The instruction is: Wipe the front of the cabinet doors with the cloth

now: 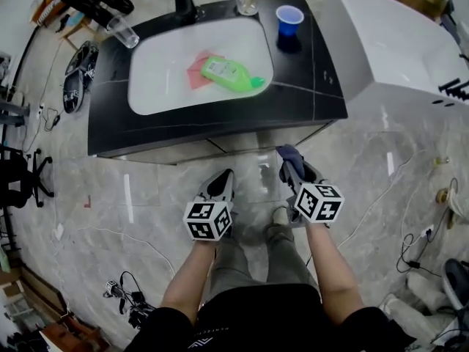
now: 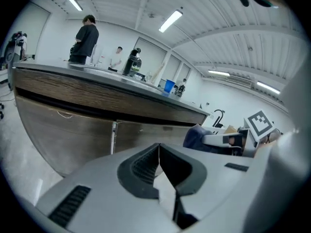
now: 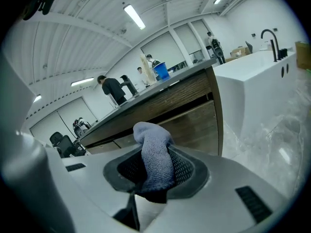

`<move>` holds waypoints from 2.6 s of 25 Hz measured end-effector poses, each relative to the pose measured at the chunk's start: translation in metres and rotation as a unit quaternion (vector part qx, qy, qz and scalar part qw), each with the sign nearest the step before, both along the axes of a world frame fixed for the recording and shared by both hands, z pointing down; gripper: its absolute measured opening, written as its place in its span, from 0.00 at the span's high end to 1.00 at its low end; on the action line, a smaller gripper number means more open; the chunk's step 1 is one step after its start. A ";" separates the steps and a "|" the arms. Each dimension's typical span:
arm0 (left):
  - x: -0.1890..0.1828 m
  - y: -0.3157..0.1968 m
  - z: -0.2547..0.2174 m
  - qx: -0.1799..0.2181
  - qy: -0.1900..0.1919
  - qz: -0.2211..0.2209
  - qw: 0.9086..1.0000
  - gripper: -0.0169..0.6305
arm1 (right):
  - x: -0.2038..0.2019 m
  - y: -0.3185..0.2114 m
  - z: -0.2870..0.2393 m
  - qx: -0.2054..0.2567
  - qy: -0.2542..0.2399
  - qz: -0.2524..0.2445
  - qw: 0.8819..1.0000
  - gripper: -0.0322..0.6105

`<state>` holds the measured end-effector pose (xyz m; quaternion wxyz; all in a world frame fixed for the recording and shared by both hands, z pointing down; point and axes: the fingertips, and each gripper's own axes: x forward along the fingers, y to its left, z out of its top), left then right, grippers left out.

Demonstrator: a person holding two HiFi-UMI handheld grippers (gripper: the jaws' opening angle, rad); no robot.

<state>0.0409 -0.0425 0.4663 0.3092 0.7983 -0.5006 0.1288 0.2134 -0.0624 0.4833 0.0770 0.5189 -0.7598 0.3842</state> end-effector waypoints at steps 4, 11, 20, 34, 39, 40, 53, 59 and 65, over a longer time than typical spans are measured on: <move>-0.020 0.003 -0.017 0.004 0.002 -0.023 1.000 0.96 | -0.022 0.006 -0.017 -0.004 -0.021 -0.007 1.000 0.76; -0.056 0.014 -0.045 0.017 0.003 -0.050 0.999 0.96 | -0.063 0.003 -0.050 0.009 -0.018 -0.047 0.999 0.76; -0.098 0.023 -0.076 0.033 0.010 -0.083 0.996 0.96 | -0.108 0.005 -0.083 0.027 -0.017 -0.083 0.996 0.76; -0.123 0.037 -0.115 0.065 0.032 -0.094 0.993 0.96 | -0.172 0.042 -0.123 0.059 -0.012 -0.158 0.986 0.76; -0.126 0.050 -0.120 0.064 0.036 -0.091 0.993 0.96 | -0.180 0.054 -0.132 0.067 -0.009 -0.164 0.984 0.76; -0.126 0.053 -0.123 0.065 0.038 -0.091 0.993 0.96 | -0.182 0.056 -0.134 0.071 -0.007 -0.165 0.984 0.76; -0.111 0.074 -0.127 0.066 0.054 -0.070 0.994 0.96 | -0.199 0.089 -0.138 0.087 0.010 -0.227 0.970 0.76; -0.108 0.086 -0.121 0.051 0.052 -0.059 0.996 0.96 | -0.194 0.101 -0.129 0.080 0.017 -0.236 0.968 0.76; -0.109 0.090 -0.117 0.050 0.038 -0.053 0.997 0.96 | -0.192 0.106 -0.125 0.082 0.025 -0.241 0.967 0.77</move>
